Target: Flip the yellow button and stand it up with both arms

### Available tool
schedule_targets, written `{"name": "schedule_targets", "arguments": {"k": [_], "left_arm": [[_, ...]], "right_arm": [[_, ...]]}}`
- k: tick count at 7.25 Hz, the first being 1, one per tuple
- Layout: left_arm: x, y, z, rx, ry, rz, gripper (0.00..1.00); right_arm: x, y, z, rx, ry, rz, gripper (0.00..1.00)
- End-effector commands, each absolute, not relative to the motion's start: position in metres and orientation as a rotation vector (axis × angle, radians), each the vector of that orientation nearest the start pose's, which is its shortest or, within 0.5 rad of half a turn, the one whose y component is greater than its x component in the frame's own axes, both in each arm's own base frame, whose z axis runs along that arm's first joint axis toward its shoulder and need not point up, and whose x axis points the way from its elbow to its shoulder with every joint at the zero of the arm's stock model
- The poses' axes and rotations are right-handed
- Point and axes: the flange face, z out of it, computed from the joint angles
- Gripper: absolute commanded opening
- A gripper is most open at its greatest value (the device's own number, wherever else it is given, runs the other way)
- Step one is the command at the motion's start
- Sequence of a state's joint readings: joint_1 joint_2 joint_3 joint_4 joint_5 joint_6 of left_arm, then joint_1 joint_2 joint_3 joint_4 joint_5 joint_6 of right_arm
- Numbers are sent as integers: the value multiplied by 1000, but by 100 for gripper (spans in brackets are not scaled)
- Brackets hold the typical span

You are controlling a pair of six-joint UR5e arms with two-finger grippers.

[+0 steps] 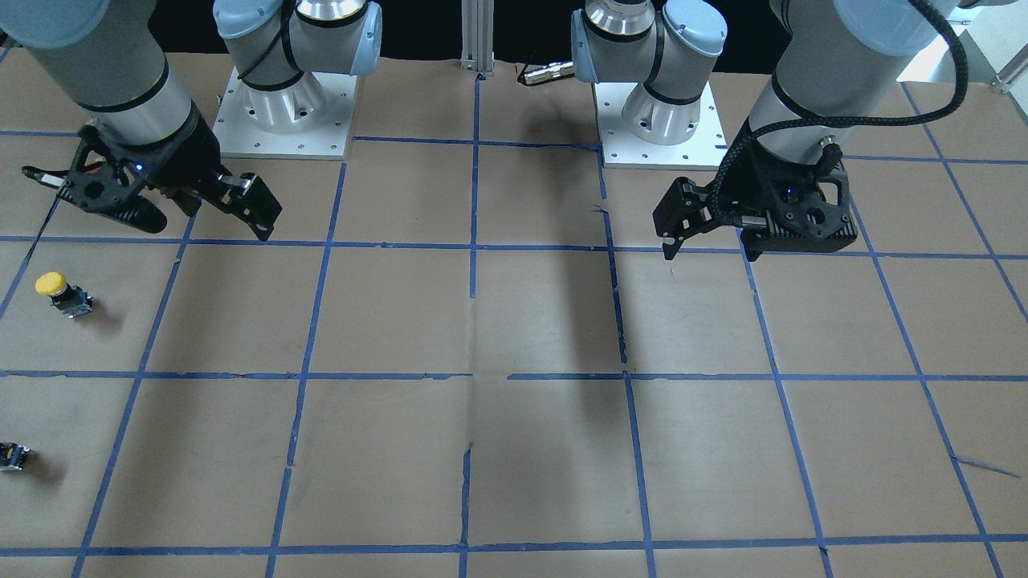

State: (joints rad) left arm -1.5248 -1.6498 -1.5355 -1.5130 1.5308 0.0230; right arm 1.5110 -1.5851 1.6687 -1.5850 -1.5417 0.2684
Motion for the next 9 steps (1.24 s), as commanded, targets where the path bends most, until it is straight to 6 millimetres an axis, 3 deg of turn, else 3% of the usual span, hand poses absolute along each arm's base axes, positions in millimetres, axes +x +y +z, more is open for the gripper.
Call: {"name": "schedule_targets", "arguments": {"k": [1, 9], "left_arm": [[-113, -532, 471, -36, 3181, -24, 100], [-113, -532, 470, -36, 3181, -22, 100]], "right_arm": [[119, -452, 482, 387, 3042, 75, 100], [117, -449, 483, 385, 3090, 75, 100]]}}
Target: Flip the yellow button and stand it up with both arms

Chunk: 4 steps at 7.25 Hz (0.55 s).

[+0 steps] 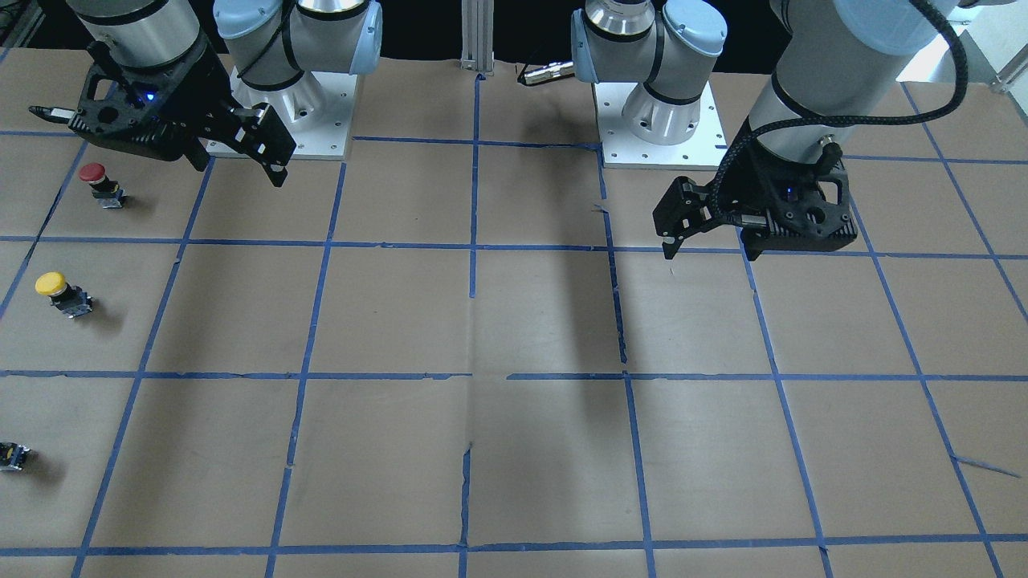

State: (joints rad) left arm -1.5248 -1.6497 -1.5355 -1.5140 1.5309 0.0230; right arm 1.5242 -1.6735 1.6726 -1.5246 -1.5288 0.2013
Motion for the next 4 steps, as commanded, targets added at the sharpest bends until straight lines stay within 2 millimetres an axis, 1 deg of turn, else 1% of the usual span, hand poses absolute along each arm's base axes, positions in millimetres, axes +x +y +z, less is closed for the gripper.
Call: {"name": "schedule_targets", "arguments": {"k": [1, 2, 3, 4], "left_arm": [[-113, -532, 471, -36, 3181, -24, 100], [-113, -533, 471, -36, 3181, -27, 100], [-113, -532, 470, -36, 3181, -22, 100], [-113, -532, 471, -36, 3181, -24, 100]], "right_arm": [[117, -449, 480, 385, 3093, 94, 100], [113, -449, 479, 383, 3129, 96, 100], [113, -448, 486, 385, 3124, 72, 100], [113, -448, 482, 385, 3126, 93, 100]]}}
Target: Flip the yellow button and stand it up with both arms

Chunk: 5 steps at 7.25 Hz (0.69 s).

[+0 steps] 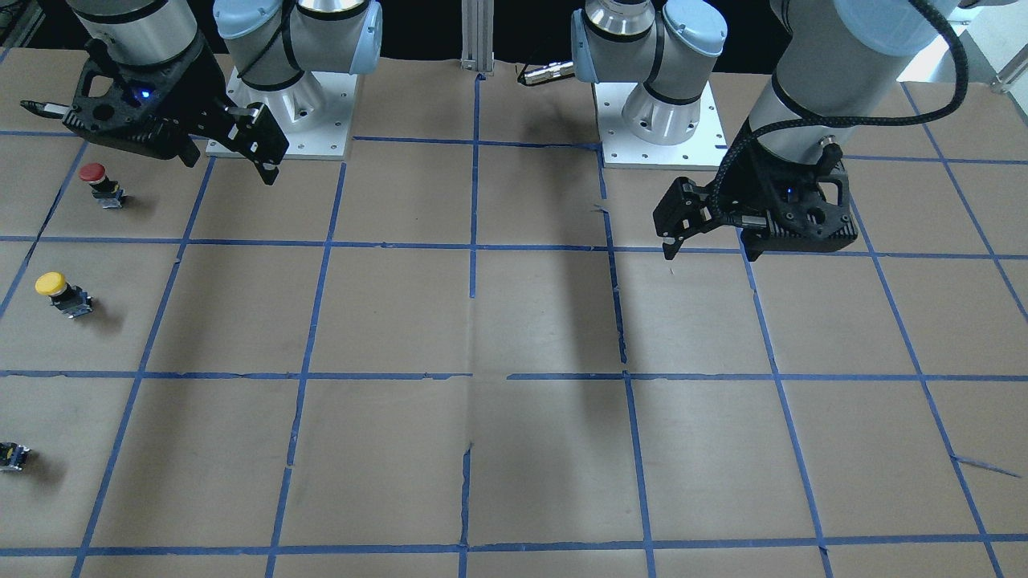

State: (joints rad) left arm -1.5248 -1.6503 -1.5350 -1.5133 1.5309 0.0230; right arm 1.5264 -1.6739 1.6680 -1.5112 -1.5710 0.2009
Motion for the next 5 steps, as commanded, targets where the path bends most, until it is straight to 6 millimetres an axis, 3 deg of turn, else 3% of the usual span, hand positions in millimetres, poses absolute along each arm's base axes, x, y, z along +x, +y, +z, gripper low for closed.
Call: {"name": "schedule_targets", "arguments": {"k": [1, 5], "left_arm": [[-113, -533, 471, -36, 3181, -27, 100], [-113, -533, 471, -36, 3181, -29, 100]], "right_arm": [[113, -448, 482, 387, 3122, 91, 100], [113, -446, 482, 395, 3126, 91, 100]]}}
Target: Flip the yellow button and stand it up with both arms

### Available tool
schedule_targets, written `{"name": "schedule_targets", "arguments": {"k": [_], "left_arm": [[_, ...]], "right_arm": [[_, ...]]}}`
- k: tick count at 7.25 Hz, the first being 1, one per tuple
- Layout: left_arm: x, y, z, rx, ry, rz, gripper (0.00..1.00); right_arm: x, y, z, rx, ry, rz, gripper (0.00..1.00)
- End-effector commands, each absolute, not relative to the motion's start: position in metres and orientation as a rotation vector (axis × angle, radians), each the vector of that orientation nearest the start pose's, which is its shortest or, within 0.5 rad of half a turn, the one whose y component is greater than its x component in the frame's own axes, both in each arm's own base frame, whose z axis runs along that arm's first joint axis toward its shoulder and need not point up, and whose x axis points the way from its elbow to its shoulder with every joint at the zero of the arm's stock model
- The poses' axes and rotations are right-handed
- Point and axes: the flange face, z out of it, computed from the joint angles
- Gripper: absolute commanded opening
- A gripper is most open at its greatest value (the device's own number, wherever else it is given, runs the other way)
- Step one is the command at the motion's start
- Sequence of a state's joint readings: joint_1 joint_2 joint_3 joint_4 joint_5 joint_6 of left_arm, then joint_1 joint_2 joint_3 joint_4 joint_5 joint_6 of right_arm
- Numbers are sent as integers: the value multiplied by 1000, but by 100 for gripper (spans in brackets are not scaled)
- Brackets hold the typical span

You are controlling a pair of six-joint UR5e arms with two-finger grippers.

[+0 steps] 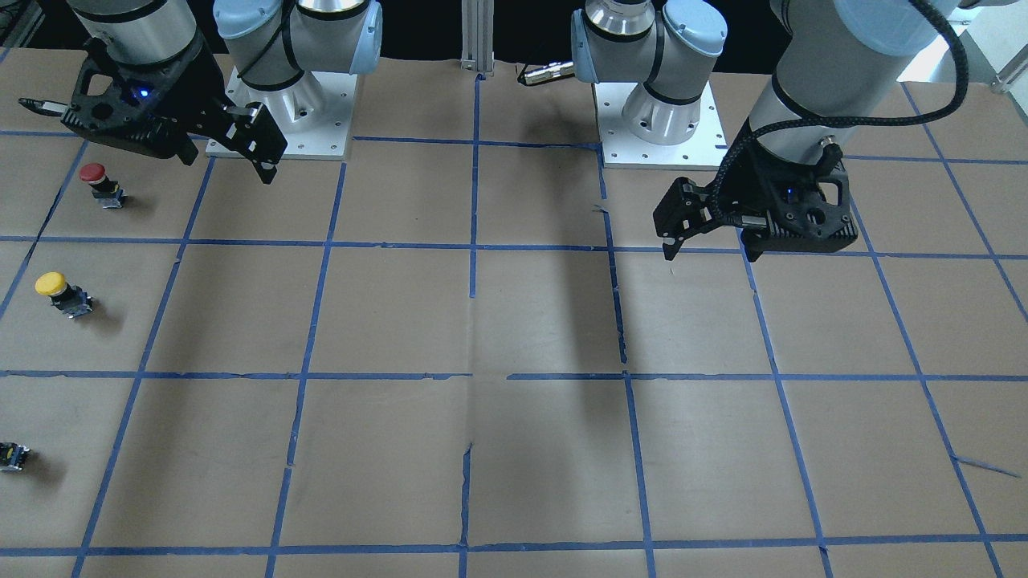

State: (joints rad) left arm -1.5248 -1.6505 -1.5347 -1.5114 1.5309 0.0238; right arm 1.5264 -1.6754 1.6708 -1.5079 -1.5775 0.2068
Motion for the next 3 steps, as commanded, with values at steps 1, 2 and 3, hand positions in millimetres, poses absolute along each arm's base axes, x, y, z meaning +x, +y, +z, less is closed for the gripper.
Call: {"name": "schedule_targets", "arguments": {"k": [1, 2, 3], "left_arm": [[-113, -533, 471, -36, 3181, -27, 100], [-113, -533, 471, -36, 3181, -29, 100], [-113, -533, 471, -34, 3181, -29, 100]], "right_arm": [[113, -446, 481, 395, 3125, 93, 100], [113, -446, 481, 395, 3128, 93, 100], [113, -445, 482, 395, 3123, 91, 100]]}}
